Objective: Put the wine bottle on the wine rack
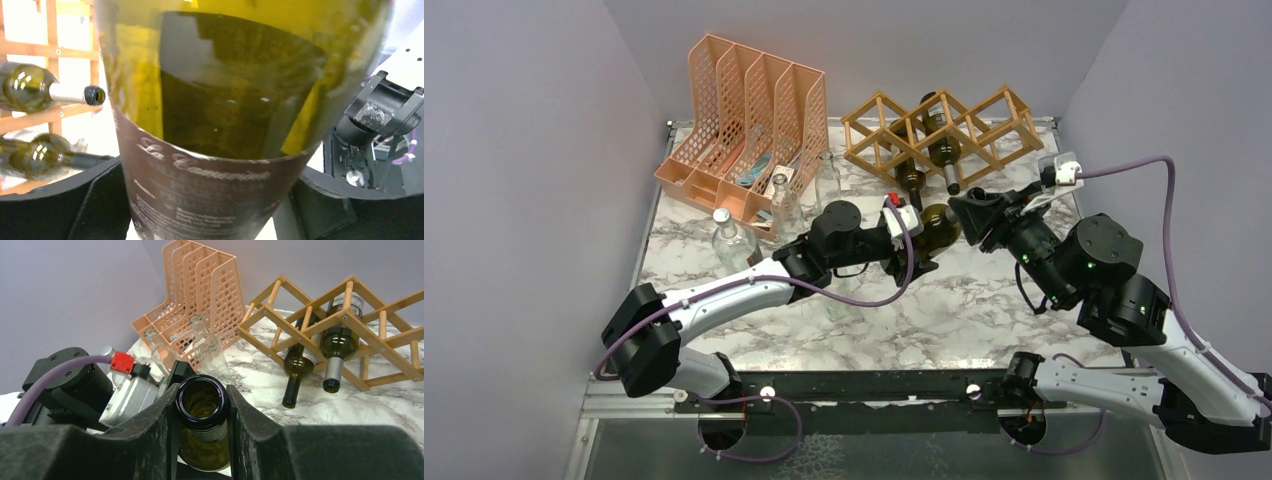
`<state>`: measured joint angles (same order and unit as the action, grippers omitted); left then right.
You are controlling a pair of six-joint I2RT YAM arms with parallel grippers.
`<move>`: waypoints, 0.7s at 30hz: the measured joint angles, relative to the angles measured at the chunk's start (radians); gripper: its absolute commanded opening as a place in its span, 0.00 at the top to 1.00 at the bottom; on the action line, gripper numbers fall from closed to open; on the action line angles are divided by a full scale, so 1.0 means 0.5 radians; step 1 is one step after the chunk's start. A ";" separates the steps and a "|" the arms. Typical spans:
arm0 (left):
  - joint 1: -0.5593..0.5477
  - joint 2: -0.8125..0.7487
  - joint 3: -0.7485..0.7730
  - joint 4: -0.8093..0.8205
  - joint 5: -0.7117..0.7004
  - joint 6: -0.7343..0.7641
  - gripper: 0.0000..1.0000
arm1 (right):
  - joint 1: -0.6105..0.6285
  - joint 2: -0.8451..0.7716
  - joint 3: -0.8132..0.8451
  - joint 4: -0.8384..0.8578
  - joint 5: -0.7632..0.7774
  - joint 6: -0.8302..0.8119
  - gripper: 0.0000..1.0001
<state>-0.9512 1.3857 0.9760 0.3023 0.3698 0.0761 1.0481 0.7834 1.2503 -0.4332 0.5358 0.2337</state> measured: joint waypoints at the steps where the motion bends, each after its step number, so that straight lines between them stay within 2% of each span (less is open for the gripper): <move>1: 0.000 0.000 0.001 0.018 0.002 0.008 0.32 | 0.000 -0.010 0.001 0.004 -0.002 0.000 0.99; 4: -0.015 0.000 0.001 0.065 0.012 0.082 0.55 | -0.002 -0.020 0.010 0.013 -0.001 0.002 0.97; 5: -0.023 0.000 0.002 0.069 0.015 0.108 0.68 | -0.002 -0.021 0.011 0.011 -0.002 0.002 0.95; 6: -0.023 0.000 0.002 0.078 0.014 0.130 0.92 | -0.001 -0.024 0.011 0.009 -0.003 0.002 0.92; 7: -0.022 0.000 0.002 0.083 0.015 0.155 1.00 | -0.001 -0.026 0.013 0.008 -0.004 0.004 0.85; 11: -0.024 0.000 0.004 0.112 0.002 0.262 1.00 | -0.002 -0.027 0.051 -0.053 -0.031 0.011 0.51; 14: -0.026 0.000 0.014 0.115 -0.100 0.367 1.00 | 0.000 -0.037 0.086 -0.092 -0.092 0.027 0.34; 17: -0.010 0.001 0.024 0.111 -0.217 0.519 1.00 | 0.000 -0.065 0.146 -0.173 -0.139 0.036 0.26; 21: 0.006 -0.004 0.031 0.105 -0.270 0.913 1.00 | 0.000 -0.135 0.207 -0.296 -0.176 0.042 0.25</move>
<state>-0.9482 1.3838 0.9913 0.3546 0.2348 0.5327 1.0481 0.7158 1.3537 -0.5812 0.4477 0.2546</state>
